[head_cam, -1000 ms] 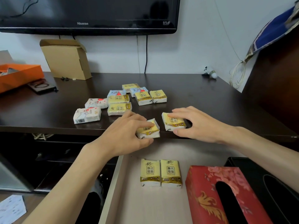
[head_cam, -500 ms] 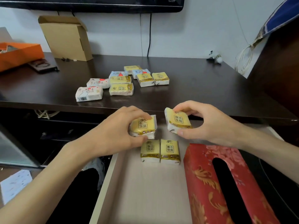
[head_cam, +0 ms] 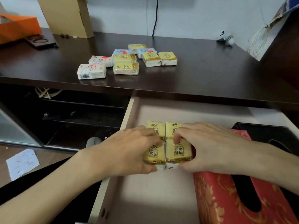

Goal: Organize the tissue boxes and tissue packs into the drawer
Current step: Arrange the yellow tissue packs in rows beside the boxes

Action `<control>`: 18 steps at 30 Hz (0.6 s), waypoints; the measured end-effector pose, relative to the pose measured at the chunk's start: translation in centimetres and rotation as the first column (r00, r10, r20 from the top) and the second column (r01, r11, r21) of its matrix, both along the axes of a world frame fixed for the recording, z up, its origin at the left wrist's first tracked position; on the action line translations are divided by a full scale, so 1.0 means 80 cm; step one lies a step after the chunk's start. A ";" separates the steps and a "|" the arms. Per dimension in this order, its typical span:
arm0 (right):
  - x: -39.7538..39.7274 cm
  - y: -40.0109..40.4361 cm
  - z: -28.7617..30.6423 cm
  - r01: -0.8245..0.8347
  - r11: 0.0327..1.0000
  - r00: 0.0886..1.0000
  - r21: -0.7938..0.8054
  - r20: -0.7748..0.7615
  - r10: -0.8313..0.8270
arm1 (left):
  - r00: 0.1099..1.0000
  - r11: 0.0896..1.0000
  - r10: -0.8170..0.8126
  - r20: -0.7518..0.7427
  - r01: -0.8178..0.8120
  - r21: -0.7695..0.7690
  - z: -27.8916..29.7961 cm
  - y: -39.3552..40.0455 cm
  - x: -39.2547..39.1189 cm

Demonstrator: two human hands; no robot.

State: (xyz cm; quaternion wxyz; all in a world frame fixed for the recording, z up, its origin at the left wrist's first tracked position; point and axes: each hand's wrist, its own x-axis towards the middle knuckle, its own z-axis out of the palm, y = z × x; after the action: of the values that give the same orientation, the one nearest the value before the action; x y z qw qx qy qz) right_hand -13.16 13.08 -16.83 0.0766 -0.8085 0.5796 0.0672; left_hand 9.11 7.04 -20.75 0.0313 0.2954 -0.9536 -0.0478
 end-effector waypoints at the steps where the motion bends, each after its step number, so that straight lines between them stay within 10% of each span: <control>1: 0.003 0.000 -0.002 -0.015 1.000 1.000 -0.003 -0.021 0.015 | 1.000 1.000 -0.011 0.012 0.011 -0.013 -0.003 0.002 -0.001; 12: 0.001 -0.004 0.005 0.049 0.995 0.996 0.083 0.067 -0.055 | 0.986 0.997 -0.074 0.147 0.076 -0.008 -0.006 0.003 -0.001; 18: -0.005 -0.032 0.003 0.049 0.991 0.999 0.126 -0.002 -0.049 | 0.994 0.995 -0.089 -0.063 0.092 0.042 0.018 -0.013 0.006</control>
State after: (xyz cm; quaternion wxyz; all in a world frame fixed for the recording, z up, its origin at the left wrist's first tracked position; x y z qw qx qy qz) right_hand -13.59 10.53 -16.57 0.1294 -0.7877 0.5938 0.1012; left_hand 9.62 6.00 -19.29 0.0518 0.2509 -0.9633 -0.0795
